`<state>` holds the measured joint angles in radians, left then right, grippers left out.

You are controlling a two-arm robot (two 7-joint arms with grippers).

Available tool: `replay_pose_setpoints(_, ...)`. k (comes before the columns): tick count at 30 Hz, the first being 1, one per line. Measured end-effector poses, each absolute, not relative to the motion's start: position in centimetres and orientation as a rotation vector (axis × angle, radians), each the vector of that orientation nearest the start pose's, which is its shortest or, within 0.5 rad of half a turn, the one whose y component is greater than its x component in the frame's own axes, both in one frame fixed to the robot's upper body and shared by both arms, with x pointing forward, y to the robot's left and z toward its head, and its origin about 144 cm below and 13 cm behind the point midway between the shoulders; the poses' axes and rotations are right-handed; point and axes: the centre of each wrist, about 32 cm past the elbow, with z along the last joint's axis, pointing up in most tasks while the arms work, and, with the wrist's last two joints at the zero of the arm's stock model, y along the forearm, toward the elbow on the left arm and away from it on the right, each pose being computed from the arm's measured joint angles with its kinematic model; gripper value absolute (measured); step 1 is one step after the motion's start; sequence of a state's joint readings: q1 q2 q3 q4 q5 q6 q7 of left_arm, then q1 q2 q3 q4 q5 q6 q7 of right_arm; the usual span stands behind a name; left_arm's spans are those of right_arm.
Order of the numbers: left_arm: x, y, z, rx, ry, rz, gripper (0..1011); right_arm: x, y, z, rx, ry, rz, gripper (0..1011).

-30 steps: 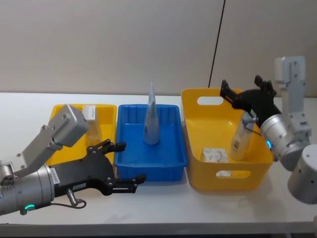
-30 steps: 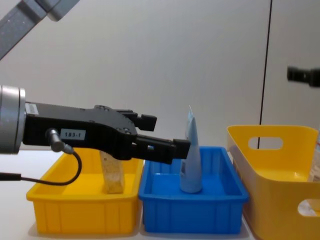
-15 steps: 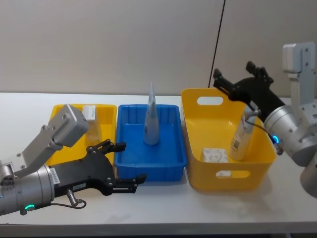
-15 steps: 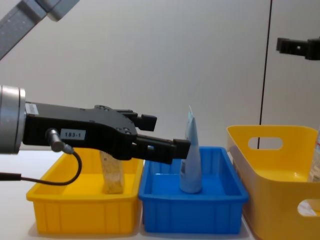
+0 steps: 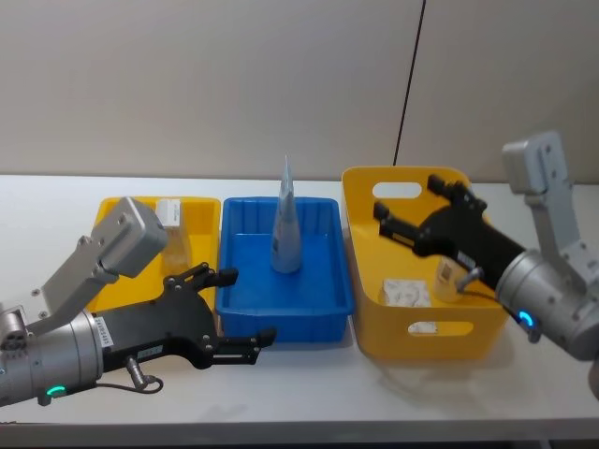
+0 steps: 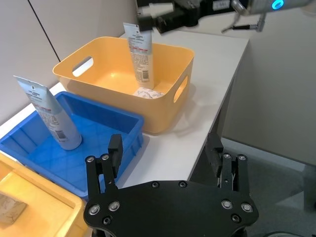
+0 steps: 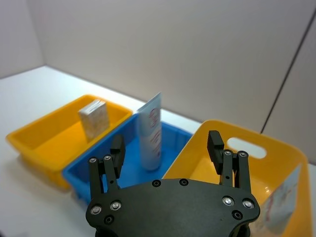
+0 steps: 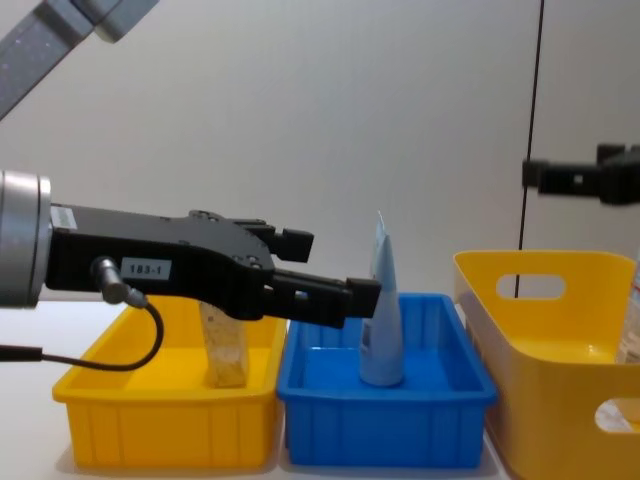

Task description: Bimanual collaborative sorting of washing and personal care products

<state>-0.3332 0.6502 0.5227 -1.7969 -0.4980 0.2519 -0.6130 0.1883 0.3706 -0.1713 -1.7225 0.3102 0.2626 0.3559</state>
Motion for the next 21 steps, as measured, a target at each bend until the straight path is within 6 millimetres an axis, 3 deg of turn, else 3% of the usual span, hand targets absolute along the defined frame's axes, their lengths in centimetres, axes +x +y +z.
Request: replay_pose_setpoints(21,48.7,23.7,126.7,0.226,-0.097,0.446,1002,48.2,-27.6,123.2,-0.167,-0.042,-0.853,1000)
